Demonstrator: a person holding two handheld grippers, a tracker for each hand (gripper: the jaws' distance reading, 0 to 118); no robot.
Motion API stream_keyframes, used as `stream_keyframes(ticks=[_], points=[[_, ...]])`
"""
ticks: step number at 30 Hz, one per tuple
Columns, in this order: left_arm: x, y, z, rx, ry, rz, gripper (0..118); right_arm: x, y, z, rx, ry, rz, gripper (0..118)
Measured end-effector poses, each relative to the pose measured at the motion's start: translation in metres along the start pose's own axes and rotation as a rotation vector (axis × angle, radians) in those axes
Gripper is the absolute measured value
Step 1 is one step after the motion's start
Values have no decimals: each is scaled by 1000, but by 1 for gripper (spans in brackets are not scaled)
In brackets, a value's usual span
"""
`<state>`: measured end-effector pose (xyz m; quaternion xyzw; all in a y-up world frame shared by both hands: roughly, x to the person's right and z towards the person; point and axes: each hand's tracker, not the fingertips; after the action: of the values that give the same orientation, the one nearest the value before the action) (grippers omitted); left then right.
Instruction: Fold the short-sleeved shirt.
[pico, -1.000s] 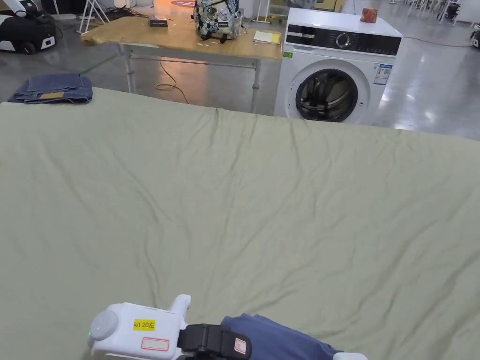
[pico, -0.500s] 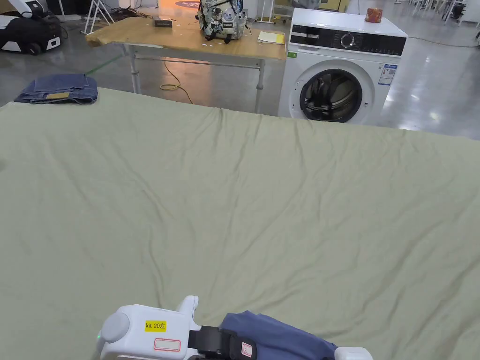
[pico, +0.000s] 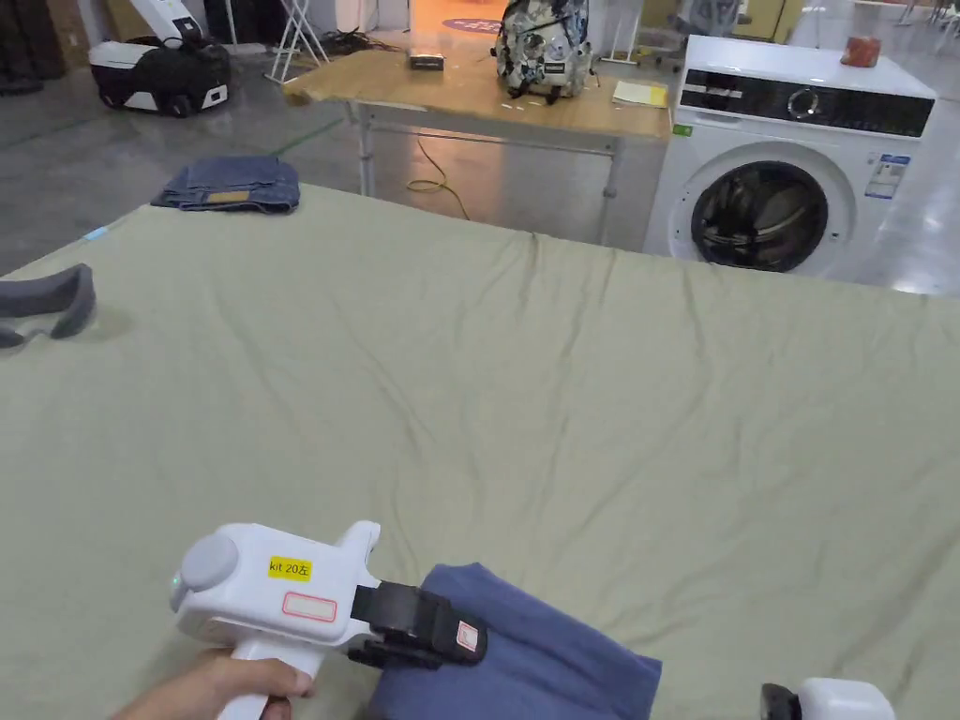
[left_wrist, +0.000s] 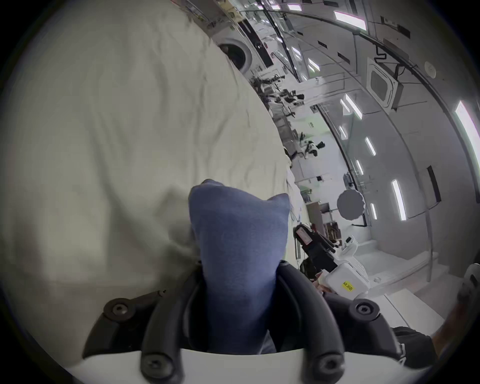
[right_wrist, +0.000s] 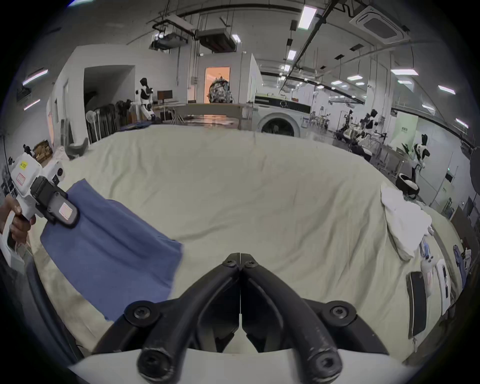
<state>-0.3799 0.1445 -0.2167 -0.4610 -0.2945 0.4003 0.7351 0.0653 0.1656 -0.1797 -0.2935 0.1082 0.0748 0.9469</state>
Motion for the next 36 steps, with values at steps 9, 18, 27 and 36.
stream_keyframes(ticks=[9, 18, 27, 36], points=[[-42, 53, 167, 107, 209, 32, 25, -15, 31, -8, 65, 21, 10, 0], [-39, 54, 298, 213, 429, 121, 25, -17, 29, -12, 48, 11, 15, 0], [-50, 47, 321, 228, 579, 167, 25, -13, 24, -14, 28, -3, 17, 0], [-31, 59, 320, 244, 918, 68, 68, -6, 22, -12, 29, -7, 16, 0]])
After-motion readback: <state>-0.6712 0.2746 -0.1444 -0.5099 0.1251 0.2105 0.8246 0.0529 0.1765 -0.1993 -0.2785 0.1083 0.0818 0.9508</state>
